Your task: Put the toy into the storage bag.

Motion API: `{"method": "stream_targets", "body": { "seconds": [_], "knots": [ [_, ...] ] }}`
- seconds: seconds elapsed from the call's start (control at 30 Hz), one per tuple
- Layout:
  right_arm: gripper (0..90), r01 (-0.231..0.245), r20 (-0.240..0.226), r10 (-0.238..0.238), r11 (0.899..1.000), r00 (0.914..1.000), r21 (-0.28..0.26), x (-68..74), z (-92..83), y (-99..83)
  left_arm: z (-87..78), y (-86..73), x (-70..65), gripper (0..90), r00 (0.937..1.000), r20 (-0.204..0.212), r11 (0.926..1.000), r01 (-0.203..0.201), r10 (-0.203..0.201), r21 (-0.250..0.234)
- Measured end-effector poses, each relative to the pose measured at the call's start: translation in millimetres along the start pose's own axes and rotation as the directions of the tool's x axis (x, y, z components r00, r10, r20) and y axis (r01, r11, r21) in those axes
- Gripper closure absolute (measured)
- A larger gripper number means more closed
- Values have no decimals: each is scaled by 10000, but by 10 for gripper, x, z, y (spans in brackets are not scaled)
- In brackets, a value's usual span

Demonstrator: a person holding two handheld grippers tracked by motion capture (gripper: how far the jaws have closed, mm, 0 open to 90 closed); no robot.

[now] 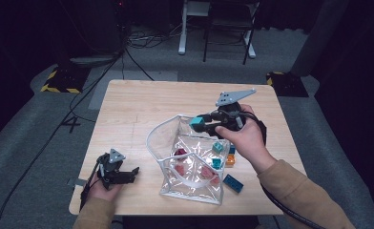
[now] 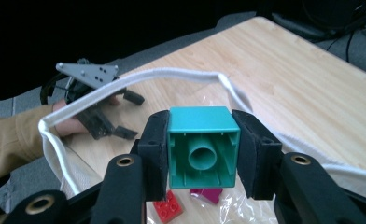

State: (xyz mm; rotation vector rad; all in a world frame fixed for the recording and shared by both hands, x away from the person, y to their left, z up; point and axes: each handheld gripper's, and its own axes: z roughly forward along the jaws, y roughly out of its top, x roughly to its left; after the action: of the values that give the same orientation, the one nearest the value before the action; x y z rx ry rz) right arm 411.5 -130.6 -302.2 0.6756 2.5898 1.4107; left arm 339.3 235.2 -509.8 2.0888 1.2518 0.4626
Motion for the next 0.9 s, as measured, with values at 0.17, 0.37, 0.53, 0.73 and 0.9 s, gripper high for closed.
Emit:
{"method": "stream_targets", "body": {
  "seconds": [0.17,0.37,0.53,0.73,0.9],
  "knots": [
    [590,-44,-118,48,9994,9999,338,15,66,-83,0,0,0,121,10000,2,10000,1,-1,0],
    [590,31,-216,-14,9967,9998,810,52,134,-160,0,0,0,121,10000,2,10000,-2,2,1],
    [590,35,-229,-9,9938,9997,1110,68,172,-207,0,0,0,121,10000,2,10000,-1,1,-1],
    [450,-19,-478,95,9877,9988,1561,104,215,-228,0,0,0,121,10000,1,10000,-1,1,0],
    [331,70,-292,-34,9923,9996,1234,147,167,-218,-1,-1,1,121,10000,3,10000,-17,17,5]
  ]
}}
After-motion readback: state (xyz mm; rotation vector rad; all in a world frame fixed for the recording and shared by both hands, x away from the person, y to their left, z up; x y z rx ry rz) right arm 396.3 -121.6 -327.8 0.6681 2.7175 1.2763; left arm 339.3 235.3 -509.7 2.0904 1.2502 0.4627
